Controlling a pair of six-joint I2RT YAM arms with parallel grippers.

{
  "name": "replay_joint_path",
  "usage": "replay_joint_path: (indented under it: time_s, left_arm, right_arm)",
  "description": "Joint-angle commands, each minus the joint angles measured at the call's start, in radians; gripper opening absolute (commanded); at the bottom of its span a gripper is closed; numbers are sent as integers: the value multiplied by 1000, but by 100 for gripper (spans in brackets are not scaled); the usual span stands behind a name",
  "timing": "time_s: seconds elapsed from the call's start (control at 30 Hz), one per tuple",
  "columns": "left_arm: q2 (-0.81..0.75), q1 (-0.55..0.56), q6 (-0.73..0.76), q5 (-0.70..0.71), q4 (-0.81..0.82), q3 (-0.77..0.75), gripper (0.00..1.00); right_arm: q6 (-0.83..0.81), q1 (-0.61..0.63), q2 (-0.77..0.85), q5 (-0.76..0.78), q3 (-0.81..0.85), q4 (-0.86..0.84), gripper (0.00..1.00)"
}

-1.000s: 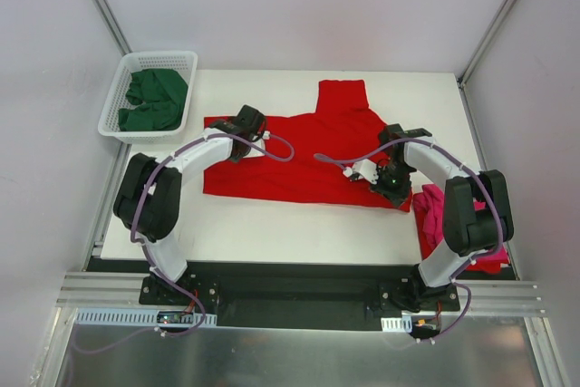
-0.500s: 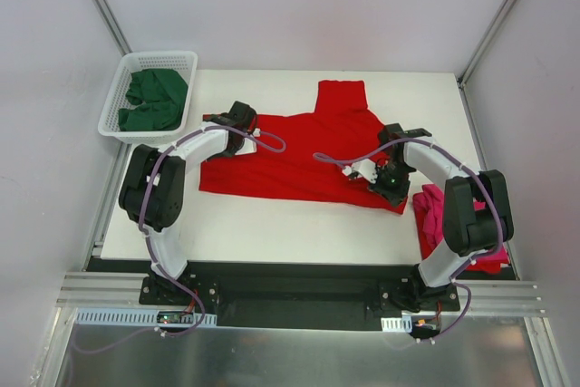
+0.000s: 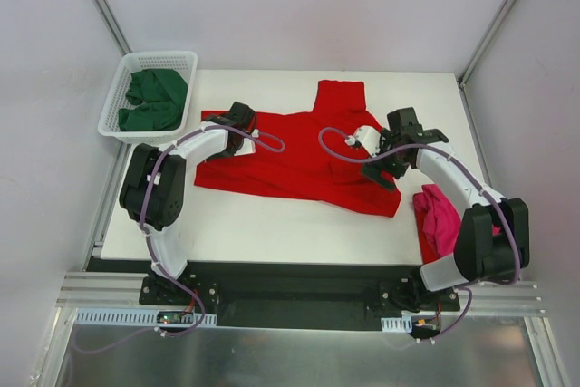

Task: Fold and stack the t-shirts
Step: Fold the flattened tshirt in 1/3 of the way

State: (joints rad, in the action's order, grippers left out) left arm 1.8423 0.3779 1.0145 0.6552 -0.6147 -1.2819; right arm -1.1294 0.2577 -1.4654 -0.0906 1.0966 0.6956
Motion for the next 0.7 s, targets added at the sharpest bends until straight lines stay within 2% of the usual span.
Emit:
replay_joint_path:
  time_s: [0.0, 0.3, 0.33, 0.43, 0.6, 0.67]
  left_arm:
    - [-14, -2, -11, -19, -25, -3, 11]
    - [43, 0, -14, -37, -25, -82, 9]
    - [46, 1, -11, -37, -25, -85, 9]
    - [46, 3, -10, -35, -26, -83, 8]
    - [35, 3, -10, -35, -26, -76, 8]
    - [35, 3, -8, -35, -26, -73, 9]
  right_arm:
    - [65, -3, -44, -37, 55, -102, 96]
    - [66, 0, -141, -103, 13, -196, 99]
    - [65, 0, -159, -109, 14, -197, 87]
    - [59, 2, -188, -129, 9, -209, 65]
    - [63, 9, -222, -146, 14, -225, 41]
    - [62, 12, -237, -149, 20, -229, 38]
